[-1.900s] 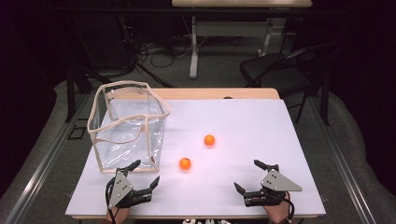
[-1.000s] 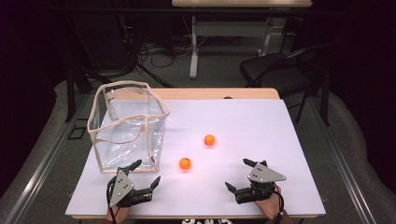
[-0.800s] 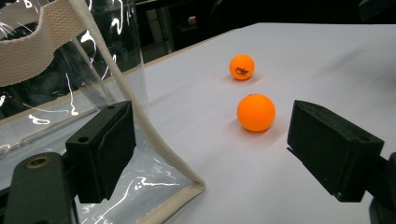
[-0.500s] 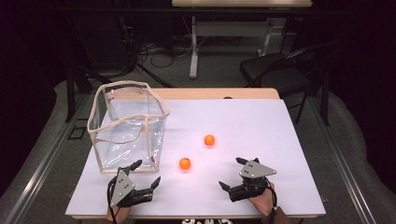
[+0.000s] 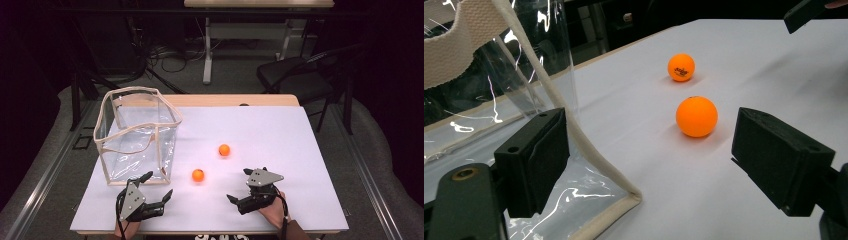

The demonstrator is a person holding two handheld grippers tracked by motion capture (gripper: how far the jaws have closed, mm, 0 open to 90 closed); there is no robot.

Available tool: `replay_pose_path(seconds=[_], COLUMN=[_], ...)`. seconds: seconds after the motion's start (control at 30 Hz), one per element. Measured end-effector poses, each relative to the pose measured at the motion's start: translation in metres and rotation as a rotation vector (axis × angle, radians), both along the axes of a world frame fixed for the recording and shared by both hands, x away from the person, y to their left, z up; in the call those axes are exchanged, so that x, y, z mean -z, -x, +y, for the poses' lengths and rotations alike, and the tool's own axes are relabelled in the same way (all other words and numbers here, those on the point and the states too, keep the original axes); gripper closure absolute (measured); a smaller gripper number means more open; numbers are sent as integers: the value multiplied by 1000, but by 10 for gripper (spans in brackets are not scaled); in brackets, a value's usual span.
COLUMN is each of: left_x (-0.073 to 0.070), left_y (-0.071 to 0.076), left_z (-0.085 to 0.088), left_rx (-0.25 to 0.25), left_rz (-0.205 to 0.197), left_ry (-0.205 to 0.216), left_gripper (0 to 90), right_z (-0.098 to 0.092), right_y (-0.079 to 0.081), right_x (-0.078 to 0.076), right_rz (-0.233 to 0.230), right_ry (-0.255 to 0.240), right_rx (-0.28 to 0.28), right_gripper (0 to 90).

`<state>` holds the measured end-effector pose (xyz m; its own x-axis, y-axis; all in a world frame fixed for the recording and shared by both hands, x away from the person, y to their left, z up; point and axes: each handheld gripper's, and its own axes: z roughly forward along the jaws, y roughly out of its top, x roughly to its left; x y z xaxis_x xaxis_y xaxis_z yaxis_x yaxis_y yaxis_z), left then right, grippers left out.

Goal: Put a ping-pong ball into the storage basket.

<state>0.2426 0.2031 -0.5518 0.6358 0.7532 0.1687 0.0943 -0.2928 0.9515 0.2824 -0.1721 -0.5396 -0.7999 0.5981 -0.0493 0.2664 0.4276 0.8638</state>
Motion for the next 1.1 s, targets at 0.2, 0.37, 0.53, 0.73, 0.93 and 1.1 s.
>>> replay_pose_path(seconds=[0.2,0.37,0.53,0.73,0.93,1.1], left_x=[0,0,0,0,1,1], left_y=[0,0,0,-1,-1,-1], left_z=[-1,-1,-1,-2,-2,-2], left_rx=[12,12,14,17,20,20], left_rz=[5,5,5,4,7,7], left_ry=[-2,-2,-7,-12,-11,-13], left_gripper=[155,155,155,155,154,154], right_z=[5,13,19,27,36,44], right_y=[-3,-10,-12,-17,-22,-29], right_x=[0,-1,-1,-1,-2,-3], right_rz=[10,14,20,31,38,45], right_ry=[6,15,12,13,14,12], right_rx=[-11,-30,-40,-50,-62,-72], right_gripper=[0,0,0,0,0,0])
